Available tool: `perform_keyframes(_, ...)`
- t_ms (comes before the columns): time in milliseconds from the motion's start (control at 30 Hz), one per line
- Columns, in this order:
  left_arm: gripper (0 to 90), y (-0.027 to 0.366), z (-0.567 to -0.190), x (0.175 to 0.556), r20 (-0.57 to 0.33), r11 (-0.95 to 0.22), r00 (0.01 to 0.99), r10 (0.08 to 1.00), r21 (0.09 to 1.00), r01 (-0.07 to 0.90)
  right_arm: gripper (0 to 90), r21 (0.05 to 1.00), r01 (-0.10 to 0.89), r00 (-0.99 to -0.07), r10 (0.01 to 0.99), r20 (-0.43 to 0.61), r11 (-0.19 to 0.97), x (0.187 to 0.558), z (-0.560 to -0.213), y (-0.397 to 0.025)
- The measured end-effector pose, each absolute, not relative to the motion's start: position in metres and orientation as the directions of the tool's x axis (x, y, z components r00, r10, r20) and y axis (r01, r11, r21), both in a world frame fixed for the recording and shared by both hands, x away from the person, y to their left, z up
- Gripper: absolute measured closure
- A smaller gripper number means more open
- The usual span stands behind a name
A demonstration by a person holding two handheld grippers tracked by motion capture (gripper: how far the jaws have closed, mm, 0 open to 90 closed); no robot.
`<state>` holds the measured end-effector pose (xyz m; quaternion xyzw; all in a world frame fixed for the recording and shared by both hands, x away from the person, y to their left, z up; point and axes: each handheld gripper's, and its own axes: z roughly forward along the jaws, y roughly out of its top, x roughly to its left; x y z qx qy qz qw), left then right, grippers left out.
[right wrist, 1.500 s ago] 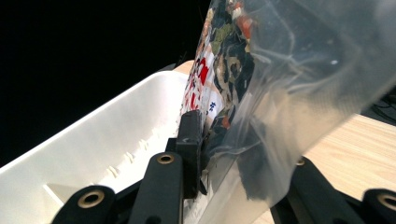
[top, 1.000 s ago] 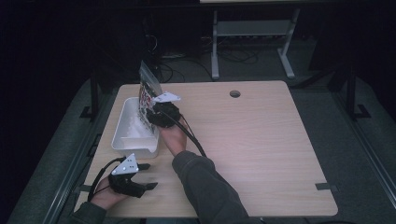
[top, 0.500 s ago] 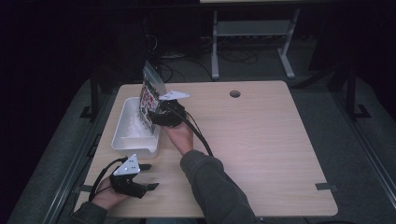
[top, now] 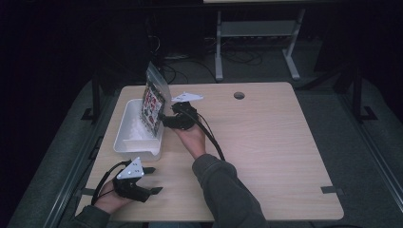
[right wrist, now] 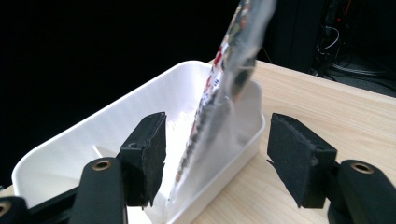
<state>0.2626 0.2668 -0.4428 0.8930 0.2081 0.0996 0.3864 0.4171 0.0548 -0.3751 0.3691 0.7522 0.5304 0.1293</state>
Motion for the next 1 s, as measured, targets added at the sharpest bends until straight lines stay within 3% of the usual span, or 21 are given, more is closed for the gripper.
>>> perform_keyframes(1000, 25.6, 0.258, -0.444, 0.261, 0.030, -0.627, 0.903, 0.428, 0.730, 0.273, 31.7, 0.876, 0.465, -0.705, 0.651, 0.280, 0.127, 0.401, -0.388, -0.020)
